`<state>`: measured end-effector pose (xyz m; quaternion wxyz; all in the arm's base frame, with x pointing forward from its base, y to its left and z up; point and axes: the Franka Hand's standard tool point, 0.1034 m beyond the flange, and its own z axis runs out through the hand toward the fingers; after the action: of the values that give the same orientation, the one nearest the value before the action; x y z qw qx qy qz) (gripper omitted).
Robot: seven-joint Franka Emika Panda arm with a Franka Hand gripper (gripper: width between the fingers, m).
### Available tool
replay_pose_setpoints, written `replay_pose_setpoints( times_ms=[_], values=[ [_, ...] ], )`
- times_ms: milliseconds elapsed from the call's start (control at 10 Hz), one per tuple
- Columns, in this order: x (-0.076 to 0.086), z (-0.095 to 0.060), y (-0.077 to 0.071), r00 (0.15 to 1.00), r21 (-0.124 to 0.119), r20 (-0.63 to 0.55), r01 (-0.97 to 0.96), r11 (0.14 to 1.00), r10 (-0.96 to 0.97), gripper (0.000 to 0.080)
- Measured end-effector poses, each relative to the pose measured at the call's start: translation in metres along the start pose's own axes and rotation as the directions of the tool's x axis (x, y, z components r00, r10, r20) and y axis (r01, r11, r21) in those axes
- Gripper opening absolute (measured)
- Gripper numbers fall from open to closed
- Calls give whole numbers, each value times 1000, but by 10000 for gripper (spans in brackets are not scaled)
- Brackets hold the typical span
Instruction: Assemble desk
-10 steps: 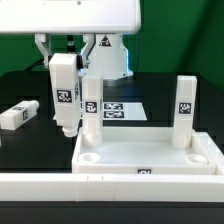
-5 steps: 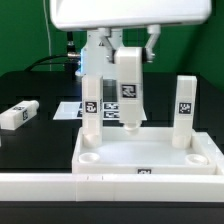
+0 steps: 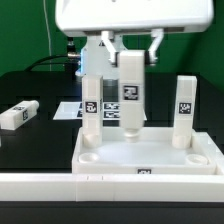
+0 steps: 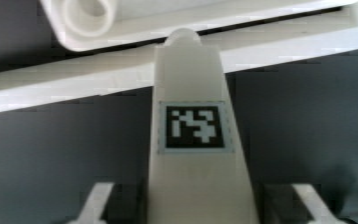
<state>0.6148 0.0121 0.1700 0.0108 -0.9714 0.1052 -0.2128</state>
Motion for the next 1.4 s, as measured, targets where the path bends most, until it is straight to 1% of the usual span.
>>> replay_pose_setpoints(
  times_ms=[100,200,300,400,600,700,900,1000,1400],
  values=[
    [-3,0,-24,1000,11,4,-10,1000,10,287],
    [-4,2,-40,1000,20,9,8,1000,-8,287],
    [-6,4,-49,1000,23,9,7,1000,-8,287],
    [-8,5,-52,1000,24,12,13,1000,-13,287],
    [-8,6,-51,1000,23,13,14,1000,-14,287],
    [-10,6,-53,1000,24,15,16,1000,-17,287],
    [-26,11,-79,996,31,29,87,996,-88,287],
    [-31,16,-86,992,27,38,123,992,-123,287],
    [-31,18,-85,991,26,41,127,992,-128,287]
  ],
)
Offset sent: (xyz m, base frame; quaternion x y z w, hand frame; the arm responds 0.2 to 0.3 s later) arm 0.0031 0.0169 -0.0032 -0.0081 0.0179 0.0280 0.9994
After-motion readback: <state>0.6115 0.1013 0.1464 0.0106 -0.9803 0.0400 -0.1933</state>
